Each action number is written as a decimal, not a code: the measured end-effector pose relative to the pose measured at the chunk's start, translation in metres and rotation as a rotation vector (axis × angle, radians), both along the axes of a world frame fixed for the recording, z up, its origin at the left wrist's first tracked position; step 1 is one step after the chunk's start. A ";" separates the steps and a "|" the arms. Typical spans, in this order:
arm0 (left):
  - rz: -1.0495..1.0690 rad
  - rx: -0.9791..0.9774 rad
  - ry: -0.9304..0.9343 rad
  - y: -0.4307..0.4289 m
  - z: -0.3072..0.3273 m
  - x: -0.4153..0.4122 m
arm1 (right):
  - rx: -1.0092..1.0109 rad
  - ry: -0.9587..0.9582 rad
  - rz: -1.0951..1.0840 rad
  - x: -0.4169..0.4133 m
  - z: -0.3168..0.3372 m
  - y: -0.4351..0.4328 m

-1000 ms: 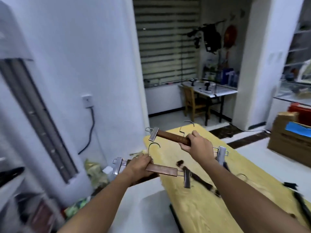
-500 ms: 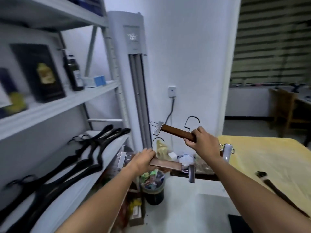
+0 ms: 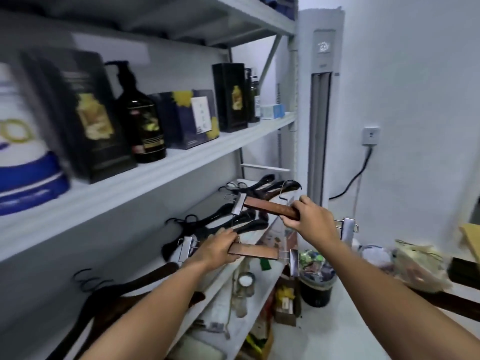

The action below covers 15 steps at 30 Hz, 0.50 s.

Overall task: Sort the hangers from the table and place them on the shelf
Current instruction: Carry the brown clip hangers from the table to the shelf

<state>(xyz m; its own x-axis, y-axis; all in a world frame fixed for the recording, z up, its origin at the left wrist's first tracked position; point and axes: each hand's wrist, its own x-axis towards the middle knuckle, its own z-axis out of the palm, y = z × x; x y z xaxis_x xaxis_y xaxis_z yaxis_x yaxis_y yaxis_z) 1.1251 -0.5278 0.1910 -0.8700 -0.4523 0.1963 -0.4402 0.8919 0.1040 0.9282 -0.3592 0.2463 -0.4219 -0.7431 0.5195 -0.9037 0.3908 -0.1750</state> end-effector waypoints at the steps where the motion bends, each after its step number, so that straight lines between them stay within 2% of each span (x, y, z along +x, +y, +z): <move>1: 0.029 -0.006 -0.016 -0.003 -0.001 0.017 | 0.012 -0.010 0.028 0.012 -0.001 -0.008; 9: 0.285 0.007 -0.003 -0.002 -0.006 0.134 | 0.043 0.018 0.267 0.100 -0.002 -0.065; 15: 0.493 0.024 0.022 0.029 -0.005 0.216 | 0.062 -0.012 0.449 0.169 -0.001 -0.084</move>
<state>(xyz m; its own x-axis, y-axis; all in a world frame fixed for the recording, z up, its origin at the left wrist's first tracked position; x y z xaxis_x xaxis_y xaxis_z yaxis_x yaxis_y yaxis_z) 1.3406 -0.4985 0.1862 -0.5466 -0.8140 0.1964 -0.8069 0.5748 0.1361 1.0975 -0.4429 0.2448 -0.0562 -0.8832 0.4656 -0.9841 -0.0297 -0.1750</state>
